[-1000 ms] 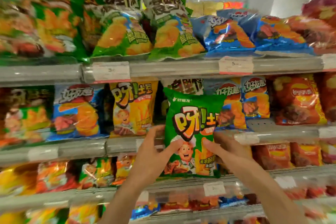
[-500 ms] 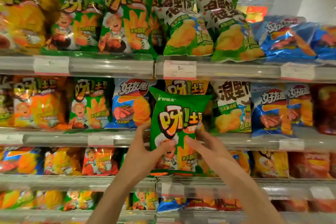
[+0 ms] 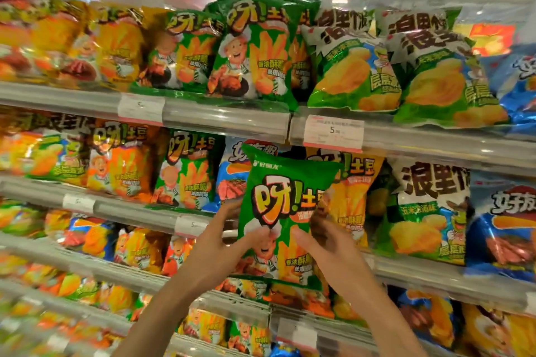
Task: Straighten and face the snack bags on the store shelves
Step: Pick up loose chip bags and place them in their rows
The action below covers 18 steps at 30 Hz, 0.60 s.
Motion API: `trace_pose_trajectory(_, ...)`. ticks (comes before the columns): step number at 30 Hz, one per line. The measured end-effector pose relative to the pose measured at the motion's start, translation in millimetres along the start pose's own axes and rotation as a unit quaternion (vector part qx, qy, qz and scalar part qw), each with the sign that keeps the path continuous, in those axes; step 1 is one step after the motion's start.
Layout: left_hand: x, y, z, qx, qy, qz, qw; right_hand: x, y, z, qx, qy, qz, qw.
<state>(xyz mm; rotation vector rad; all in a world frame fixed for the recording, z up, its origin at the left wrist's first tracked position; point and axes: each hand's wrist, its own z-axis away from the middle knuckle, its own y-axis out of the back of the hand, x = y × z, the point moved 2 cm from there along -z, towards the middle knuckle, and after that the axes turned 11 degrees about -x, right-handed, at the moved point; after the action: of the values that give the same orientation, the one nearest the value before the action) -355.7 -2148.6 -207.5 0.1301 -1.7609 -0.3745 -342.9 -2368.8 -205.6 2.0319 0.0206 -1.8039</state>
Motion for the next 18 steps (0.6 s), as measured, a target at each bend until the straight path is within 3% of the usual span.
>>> trace_pose_trajectory(6,-11.4,40.6,-25.4,0.125,0.016,-0.088,0.988,-2.5,-9.2,-6.6,-0.004,0.011,0.003,1.0)
trace_pose_trajectory(9,-17.6,50.3,-48.7,0.107,0.003,-0.171,0.979,-7.3,-13.1,-4.4,0.017,0.011,-0.009,1.0)
trace_pose_trajectory(18,-31.4,73.4,-87.9,0.059,-0.01,-0.191,0.98,-15.4,-29.7,7.4,0.108,0.009,-0.008,0.994)
